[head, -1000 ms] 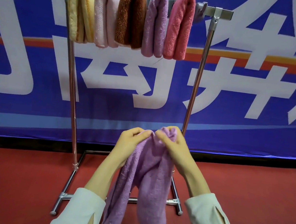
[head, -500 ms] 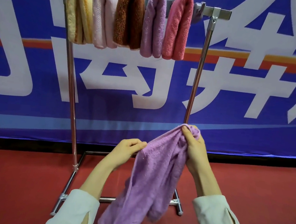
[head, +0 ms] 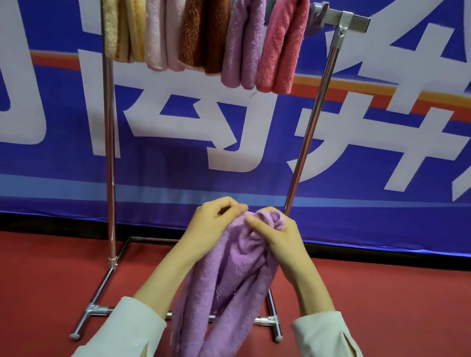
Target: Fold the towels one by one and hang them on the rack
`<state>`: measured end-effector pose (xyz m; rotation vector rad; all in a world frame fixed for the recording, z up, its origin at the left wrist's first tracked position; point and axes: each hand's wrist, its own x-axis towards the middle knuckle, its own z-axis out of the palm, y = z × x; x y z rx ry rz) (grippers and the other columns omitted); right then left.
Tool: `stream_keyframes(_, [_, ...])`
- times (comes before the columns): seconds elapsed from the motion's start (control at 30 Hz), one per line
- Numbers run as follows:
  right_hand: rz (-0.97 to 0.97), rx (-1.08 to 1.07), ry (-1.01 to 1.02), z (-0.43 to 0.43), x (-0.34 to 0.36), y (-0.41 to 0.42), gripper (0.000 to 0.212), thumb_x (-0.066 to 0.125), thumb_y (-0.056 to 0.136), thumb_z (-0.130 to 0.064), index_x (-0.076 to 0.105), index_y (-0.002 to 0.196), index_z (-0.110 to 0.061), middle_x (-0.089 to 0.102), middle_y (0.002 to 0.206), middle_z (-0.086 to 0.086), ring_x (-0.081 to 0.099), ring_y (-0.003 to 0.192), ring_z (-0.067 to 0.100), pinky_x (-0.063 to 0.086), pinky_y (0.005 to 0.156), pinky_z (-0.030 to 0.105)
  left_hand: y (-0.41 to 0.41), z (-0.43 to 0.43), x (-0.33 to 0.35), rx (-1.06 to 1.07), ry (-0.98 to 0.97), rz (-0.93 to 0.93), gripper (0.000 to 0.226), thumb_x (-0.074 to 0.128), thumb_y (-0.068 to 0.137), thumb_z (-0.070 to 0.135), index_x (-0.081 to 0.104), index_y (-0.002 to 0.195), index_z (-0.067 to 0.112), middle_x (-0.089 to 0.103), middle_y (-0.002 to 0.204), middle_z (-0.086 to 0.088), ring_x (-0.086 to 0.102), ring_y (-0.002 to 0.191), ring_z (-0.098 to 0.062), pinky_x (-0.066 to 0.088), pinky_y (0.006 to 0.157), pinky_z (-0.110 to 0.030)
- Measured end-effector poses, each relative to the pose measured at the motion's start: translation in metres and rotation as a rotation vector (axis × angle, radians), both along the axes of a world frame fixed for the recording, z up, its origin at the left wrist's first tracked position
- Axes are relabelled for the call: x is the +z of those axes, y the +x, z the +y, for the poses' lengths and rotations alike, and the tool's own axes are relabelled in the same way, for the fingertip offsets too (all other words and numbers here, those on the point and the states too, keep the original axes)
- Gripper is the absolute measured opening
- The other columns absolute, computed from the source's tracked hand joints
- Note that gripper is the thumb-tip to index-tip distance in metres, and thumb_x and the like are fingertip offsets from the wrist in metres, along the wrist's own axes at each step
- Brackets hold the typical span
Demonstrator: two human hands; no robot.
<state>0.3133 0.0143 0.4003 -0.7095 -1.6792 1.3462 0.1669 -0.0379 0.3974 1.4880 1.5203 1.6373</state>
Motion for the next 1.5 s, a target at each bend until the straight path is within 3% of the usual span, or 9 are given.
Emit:
stream_keyframes(0.2, [0.099,-0.036,0.007,0.002,0.000,0.004,0.017,0.064,0.092,-0.016,0.053,0.079,-0.014,0.054,0.072,-0.002,0.054,0.072,0.010,0.047,0.068,0.020,-0.007,0.000,-0.014,-0.123,-0.095,-0.008,0.011,0.067,0.088,0.025,0.069,0.084,0.015,0.068,0.081,0.001,0.056,0.075,-0.007,0.044,0.077,-0.024])
stream_keyframes(0.33, [0.246,-0.222,-0.069,0.008,0.001,0.006,0.020,0.062,0.093,-0.020,0.053,0.076,-0.019,0.050,0.072,-0.001,0.050,0.069,0.012,0.043,0.067,0.026,-0.024,-0.001,-0.025,-0.002,-0.168,0.069,0.007,0.066,0.088,0.024,0.069,0.084,0.019,0.069,0.081,0.002,0.055,0.071,-0.007,0.043,0.073,-0.024])
stream_keyframes(0.53, [0.235,-0.424,-0.042,0.013,0.000,0.007,0.023,0.059,0.095,-0.027,0.051,0.075,-0.019,0.046,0.069,-0.007,0.044,0.065,0.008,0.039,0.067,0.025,-0.032,-0.001,-0.035,0.128,-0.137,-0.121,0.011,0.063,0.091,0.015,0.070,0.088,0.007,0.068,0.084,0.003,0.056,0.076,-0.003,0.043,0.075,-0.012])
stream_keyframes(0.7, [0.169,-0.236,0.002,0.009,-0.001,0.004,0.035,0.072,0.085,-0.012,0.040,0.073,-0.016,0.035,0.067,-0.005,0.037,0.057,0.004,0.037,0.058,0.014,-0.011,0.002,-0.017,0.092,-0.015,-0.135,0.014,0.056,0.095,0.018,0.065,0.088,0.010,0.063,0.082,0.008,0.054,0.077,-0.003,0.043,0.074,-0.013])
stream_keyframes(0.9, [-0.096,0.055,0.047,0.001,-0.002,0.002,0.027,0.083,0.072,-0.010,0.066,0.093,-0.007,0.068,0.081,0.003,0.063,0.076,0.009,0.053,0.073,0.022,0.004,-0.001,0.002,0.002,0.063,-0.046,0.012,0.059,0.093,0.016,0.066,0.084,0.013,0.066,0.080,0.008,0.057,0.074,-0.001,0.045,0.074,-0.013])
stream_keyframes(1.13, [0.082,-0.183,-0.042,0.004,-0.001,0.006,0.011,0.065,0.088,-0.006,0.058,0.080,-0.009,0.058,0.074,0.006,0.055,0.068,0.012,0.048,0.064,0.020,-0.006,-0.004,-0.009,-0.139,-0.170,-0.036,0.014,0.067,0.088,0.024,0.067,0.079,0.013,0.058,0.070,0.007,0.049,0.067,-0.005,0.040,0.068,-0.019])
stream_keyframes(1.27, [0.269,-0.435,-0.135,0.011,0.002,0.012,0.016,0.068,0.086,-0.010,0.059,0.076,-0.017,0.059,0.068,-0.007,0.056,0.063,0.007,0.047,0.061,0.018,-0.015,-0.005,-0.020,-0.248,-0.364,-0.007,0.037,0.071,0.083,0.036,0.066,0.087,0.000,0.060,0.080,0.000,0.052,0.074,-0.013,0.042,0.072,-0.031])
stream_keyframes(1.4, [0.231,-0.458,-0.058,0.015,-0.002,0.014,0.019,0.066,0.087,-0.008,0.053,0.073,-0.015,0.049,0.065,-0.007,0.046,0.059,0.007,0.041,0.059,0.019,-0.011,-0.006,-0.018,-0.204,-0.219,-0.279,0.029,0.060,0.093,0.032,0.067,0.095,0.004,0.068,0.092,0.002,0.061,0.086,-0.011,0.046,0.082,-0.026])
stream_keyframes(1.5, [0.167,-0.330,-0.028,0.013,-0.003,0.010,0.017,0.065,0.086,-0.003,0.054,0.076,-0.011,0.049,0.063,-0.005,0.046,0.058,0.008,0.041,0.059,0.021,-0.004,-0.003,-0.008,-0.055,-0.092,-0.424,0.017,0.056,0.095,0.022,0.069,0.093,0.011,0.070,0.086,0.002,0.062,0.080,-0.009,0.049,0.075,-0.023])
